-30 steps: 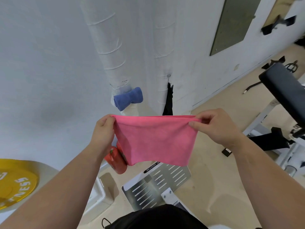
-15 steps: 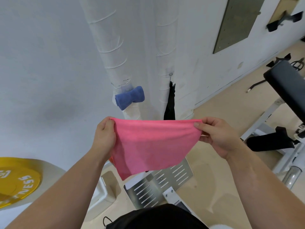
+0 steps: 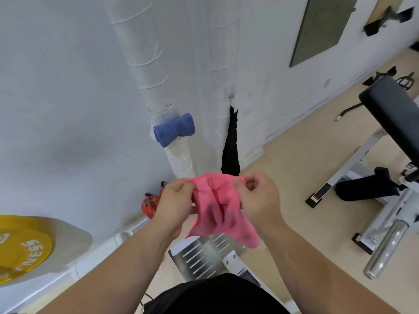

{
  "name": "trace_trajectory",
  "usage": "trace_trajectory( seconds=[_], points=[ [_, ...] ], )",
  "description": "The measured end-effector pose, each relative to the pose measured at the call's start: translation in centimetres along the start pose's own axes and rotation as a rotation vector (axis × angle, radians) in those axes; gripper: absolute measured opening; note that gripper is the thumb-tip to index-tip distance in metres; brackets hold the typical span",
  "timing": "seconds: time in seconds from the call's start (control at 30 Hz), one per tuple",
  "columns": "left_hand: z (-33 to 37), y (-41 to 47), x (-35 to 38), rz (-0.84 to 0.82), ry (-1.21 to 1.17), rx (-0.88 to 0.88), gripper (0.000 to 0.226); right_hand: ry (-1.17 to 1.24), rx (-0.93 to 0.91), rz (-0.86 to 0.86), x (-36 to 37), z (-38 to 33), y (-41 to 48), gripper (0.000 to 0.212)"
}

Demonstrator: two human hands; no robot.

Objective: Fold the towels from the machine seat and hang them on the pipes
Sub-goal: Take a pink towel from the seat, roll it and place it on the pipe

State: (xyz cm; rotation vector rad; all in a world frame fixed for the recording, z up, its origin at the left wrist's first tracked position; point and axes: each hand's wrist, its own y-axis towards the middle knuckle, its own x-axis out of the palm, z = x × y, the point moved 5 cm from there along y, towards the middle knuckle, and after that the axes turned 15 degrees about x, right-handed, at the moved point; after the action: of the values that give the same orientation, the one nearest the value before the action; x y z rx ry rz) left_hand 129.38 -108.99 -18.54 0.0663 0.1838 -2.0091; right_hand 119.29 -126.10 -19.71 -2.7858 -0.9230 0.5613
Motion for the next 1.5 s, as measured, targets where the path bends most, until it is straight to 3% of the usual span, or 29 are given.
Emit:
trace_trajectory(
  seconds=[0.17, 0.4, 0.53, 0.8, 0.93, 1.07, 1.17, 1.27, 1.5],
  points=[
    [0.5, -1.4, 2.9, -0.136, 0.001, 0.140, 0.031, 0.081, -0.070, -0.140, 2.3, -1.1, -2.4, 0.008],
    [1.6, -2.0, 2.9, -0.103, -0.001, 0.193, 0.034, -0.023, -0.313, -0.158, 2.3, -2.0, -3.6, 0.009],
    [1.4, -1.5, 2.5, -0.060, 0.031, 0.217, 0.032, 0.017, -0.370, -0.169, 2.6, -1.9, -4.1, 0.016],
    [3.3, -2.3, 2.7, -0.046, -0.212, 0.220, 0.028, -0.105, -0.529, -0.305, 2.8, -2.4, -5.4, 0.036],
    [3.2, -1.5, 1.6, -0.032, -0.061, 0.265, 0.019, -0.146, -0.555, -0.404, 2.5, -2.8, -5.0, 0.038],
    [3.8, -0.9, 0.9, -0.147, 0.154, 0.302, 0.024, -0.238, -0.531, -0.164, 0.1, -3.9, -2.2, 0.040],
    [4.5, -0.5, 0.3, -0.304, 0.268, 0.349, 0.022, -0.432, -0.457, -0.342, -0.6, -5.1, -0.3, 0.056],
    [5.7, 0.0, -0.5, -0.386, 0.356, 0.431, 0.020, -0.575, -0.452, -0.551, -0.9, -6.2, 0.6, 0.026],
    [6.5, 0.8, -2.6, -0.358, 0.418, 0.426, 0.023, -0.457, -0.396, -0.668, -1.9, -6.5, 1.5, 0.030]
  ],
)
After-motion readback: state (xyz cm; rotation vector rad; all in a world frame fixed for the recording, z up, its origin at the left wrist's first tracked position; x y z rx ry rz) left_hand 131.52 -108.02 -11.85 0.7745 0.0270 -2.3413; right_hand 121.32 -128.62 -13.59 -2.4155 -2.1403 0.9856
